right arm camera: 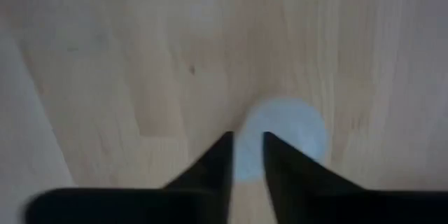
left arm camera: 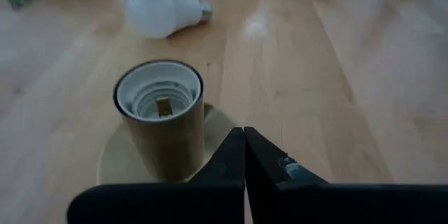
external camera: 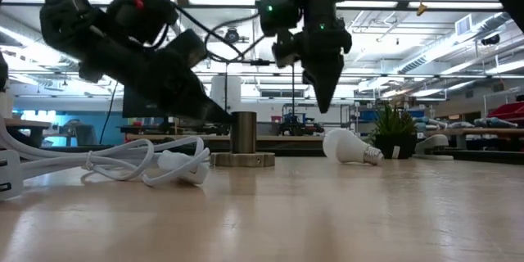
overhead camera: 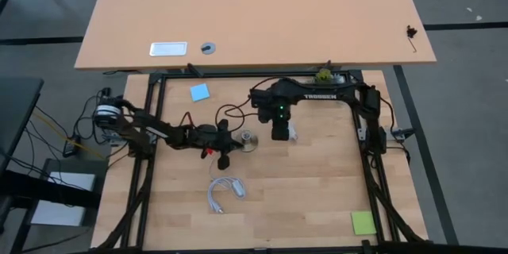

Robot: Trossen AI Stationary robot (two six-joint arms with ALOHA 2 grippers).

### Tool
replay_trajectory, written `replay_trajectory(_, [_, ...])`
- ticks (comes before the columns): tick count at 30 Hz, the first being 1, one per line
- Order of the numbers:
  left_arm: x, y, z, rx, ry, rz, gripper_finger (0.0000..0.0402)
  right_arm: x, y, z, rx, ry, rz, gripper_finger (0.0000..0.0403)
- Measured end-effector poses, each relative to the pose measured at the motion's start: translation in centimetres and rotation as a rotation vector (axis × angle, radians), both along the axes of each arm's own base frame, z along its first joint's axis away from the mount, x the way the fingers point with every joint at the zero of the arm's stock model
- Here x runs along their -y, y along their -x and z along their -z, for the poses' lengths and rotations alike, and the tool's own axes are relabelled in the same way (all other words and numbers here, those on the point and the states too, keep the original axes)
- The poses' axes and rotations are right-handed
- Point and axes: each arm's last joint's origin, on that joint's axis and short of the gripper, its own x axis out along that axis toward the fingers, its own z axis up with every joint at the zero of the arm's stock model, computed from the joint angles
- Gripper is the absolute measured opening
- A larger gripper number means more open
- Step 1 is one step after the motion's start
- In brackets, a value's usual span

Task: Screw lightbulb
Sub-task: Remove the light bulb from the lamp

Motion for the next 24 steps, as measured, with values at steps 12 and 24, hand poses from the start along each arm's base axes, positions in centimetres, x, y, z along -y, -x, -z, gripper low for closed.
replay_trajectory(12, [-0.1,1.3,-3.2,0.036,-0.045,0.017,0.0000,-3.0,0.3,-2.6,0.341,0.091,-0.170,0.0006])
replay_trajectory(24, [-0.1,2.0,-5.3,0.107,-0.059,0.028,0.0000,-4.2,9.6,-0.2,0.478,0.269,0.140,0.0004])
